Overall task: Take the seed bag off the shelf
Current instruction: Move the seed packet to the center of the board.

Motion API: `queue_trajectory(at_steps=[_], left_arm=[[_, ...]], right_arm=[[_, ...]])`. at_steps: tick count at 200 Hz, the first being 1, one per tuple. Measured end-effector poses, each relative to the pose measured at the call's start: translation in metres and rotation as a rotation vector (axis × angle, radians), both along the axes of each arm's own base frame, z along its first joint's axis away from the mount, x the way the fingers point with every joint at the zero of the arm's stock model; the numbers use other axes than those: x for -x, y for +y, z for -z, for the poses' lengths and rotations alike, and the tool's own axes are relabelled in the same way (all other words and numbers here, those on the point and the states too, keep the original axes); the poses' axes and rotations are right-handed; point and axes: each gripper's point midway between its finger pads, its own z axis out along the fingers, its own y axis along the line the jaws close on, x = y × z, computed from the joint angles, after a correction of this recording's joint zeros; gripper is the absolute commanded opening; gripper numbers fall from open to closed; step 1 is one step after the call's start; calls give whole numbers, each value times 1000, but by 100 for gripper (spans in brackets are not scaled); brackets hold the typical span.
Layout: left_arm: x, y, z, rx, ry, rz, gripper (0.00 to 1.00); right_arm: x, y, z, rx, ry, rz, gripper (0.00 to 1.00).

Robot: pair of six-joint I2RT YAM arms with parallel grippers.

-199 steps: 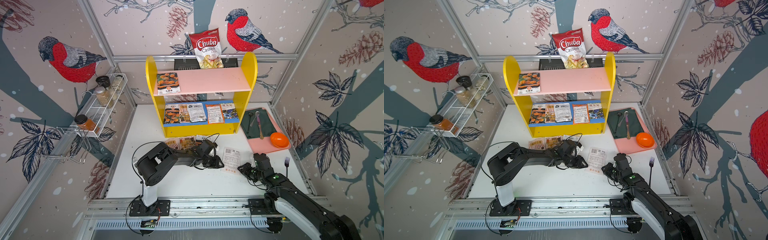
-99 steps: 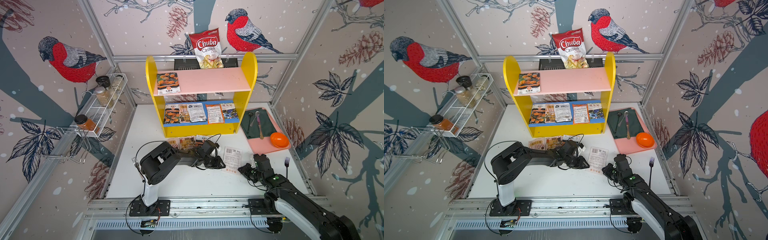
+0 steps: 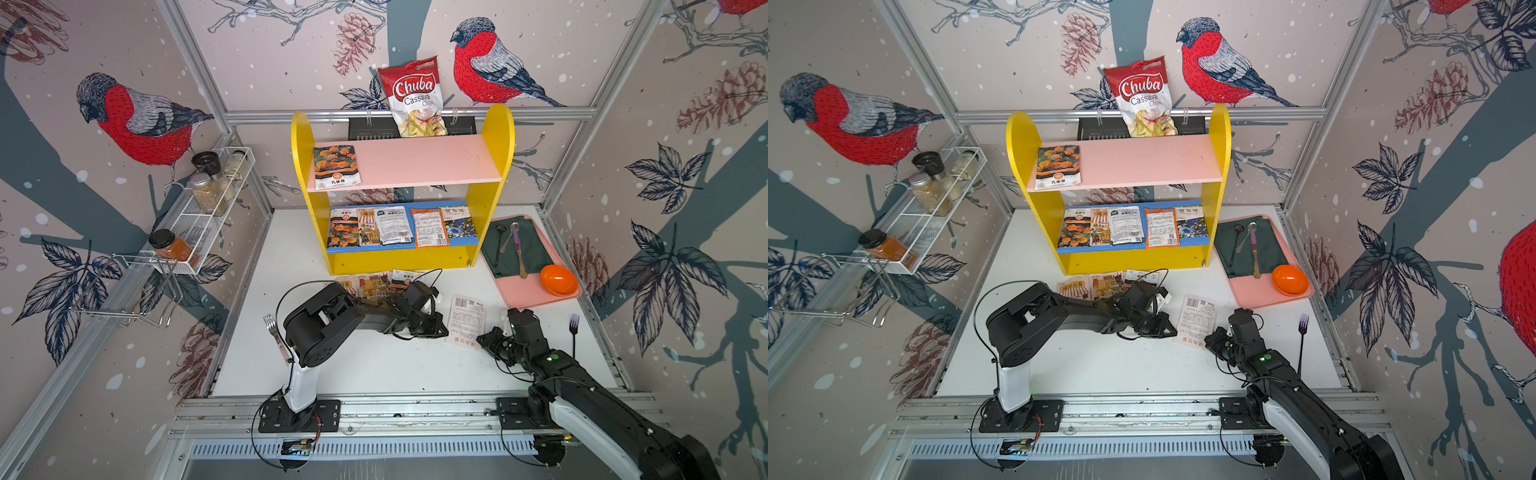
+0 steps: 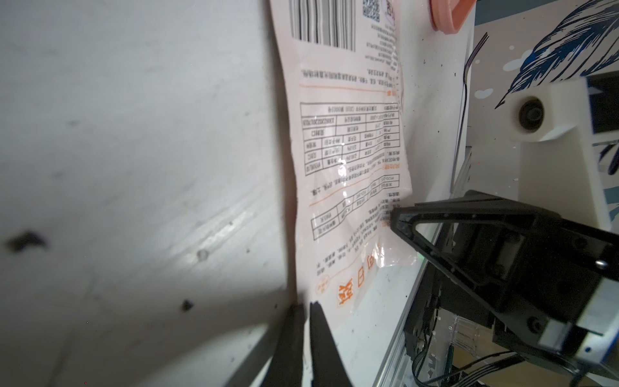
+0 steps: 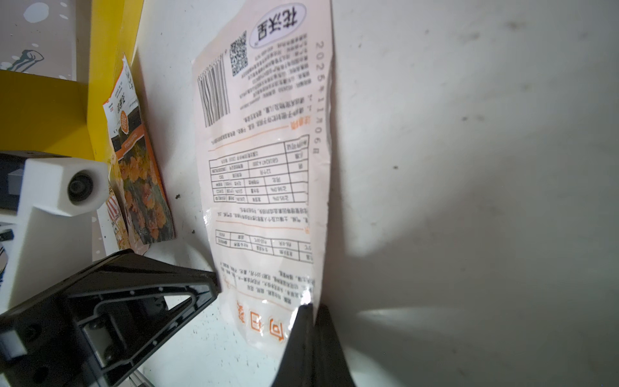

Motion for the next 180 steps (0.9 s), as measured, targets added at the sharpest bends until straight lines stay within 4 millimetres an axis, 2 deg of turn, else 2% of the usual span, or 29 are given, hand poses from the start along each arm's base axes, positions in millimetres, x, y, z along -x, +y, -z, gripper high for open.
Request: queue_trajectory(at_steps=[36,83,123,180], left_arm=[[-1,1,1,-8,-3,-6,0],[-5,3,-2,-30,-16,-26,0],[-10,4,-11,-43,-37,-38,0],[-16,10,-14,-62,-44,-65,0]], right_arm=[[-1,0,-2,-4,-9,0,0],[-3,2,-5,-13,-19,-1,0],[-9,5,-10,-15,-33,-8,0],[-28,13,-18,9,-55,-49,0]])
